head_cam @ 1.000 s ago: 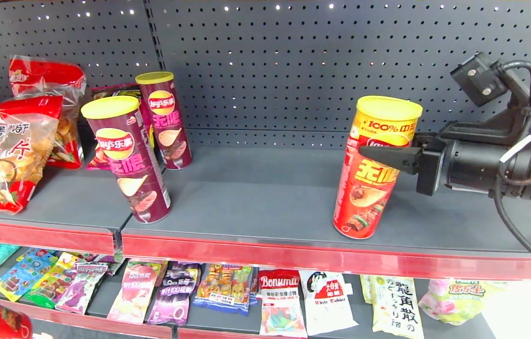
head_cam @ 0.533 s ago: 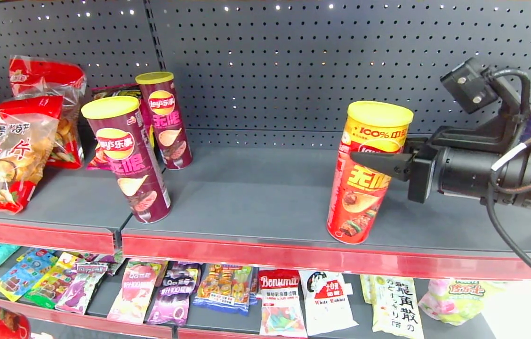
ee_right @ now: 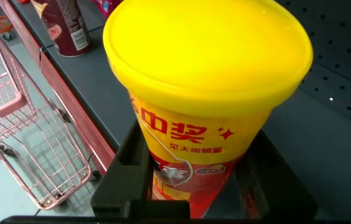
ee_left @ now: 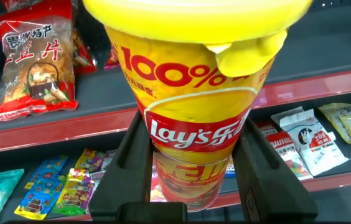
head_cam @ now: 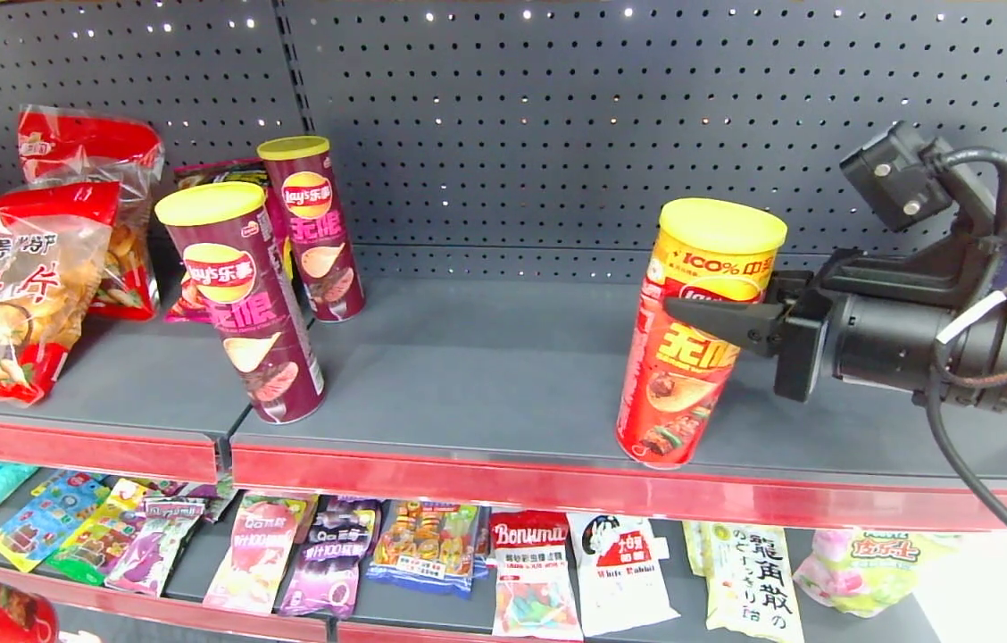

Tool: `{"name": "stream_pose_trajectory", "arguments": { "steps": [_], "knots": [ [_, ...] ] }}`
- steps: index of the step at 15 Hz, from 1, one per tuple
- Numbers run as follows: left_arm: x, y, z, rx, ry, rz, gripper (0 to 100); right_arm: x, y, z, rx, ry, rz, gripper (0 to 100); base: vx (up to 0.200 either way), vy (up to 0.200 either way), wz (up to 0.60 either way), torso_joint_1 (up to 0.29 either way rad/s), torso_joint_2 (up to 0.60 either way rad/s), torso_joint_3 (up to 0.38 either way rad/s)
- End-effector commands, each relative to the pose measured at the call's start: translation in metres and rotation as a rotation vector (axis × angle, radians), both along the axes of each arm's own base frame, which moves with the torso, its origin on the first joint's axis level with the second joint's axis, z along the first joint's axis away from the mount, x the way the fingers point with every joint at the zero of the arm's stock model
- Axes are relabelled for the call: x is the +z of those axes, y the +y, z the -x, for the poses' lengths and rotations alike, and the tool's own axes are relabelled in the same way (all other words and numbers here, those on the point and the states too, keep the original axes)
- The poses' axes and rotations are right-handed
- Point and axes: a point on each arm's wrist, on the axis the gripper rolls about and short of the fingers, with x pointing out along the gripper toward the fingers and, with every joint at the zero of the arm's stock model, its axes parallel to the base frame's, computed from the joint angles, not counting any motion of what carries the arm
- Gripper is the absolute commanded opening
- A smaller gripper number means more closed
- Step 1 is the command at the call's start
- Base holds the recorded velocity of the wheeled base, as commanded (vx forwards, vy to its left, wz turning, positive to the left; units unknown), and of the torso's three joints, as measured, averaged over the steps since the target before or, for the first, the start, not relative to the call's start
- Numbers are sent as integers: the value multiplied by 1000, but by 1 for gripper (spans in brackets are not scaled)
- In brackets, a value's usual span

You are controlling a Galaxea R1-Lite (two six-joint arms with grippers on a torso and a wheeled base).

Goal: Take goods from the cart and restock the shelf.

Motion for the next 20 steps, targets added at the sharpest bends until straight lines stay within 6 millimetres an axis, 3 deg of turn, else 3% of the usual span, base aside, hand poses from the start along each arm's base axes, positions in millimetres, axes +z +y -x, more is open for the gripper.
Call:
{"name": "stream_pose_trajectory", "arguments": {
  "steps": [1,11,12,20],
  "knots": [
    [0,0,0,0,2,0,0,1,0,1,3,-5,-2,0,0,0,0,0,0,0],
    [0,0,0,1,-1,0,0,-7,8,5,3,16,26,0,0,0,0,0,0,0],
    [0,0,1,1,-3,1,0,-8,8,4,2,15,27,100,0,0,0,0,0,0],
    [-1,0,3,0,0,0,0,-5,-2,14,-13,7,15,100,0,0,0,0,0,0]
  ]
}}
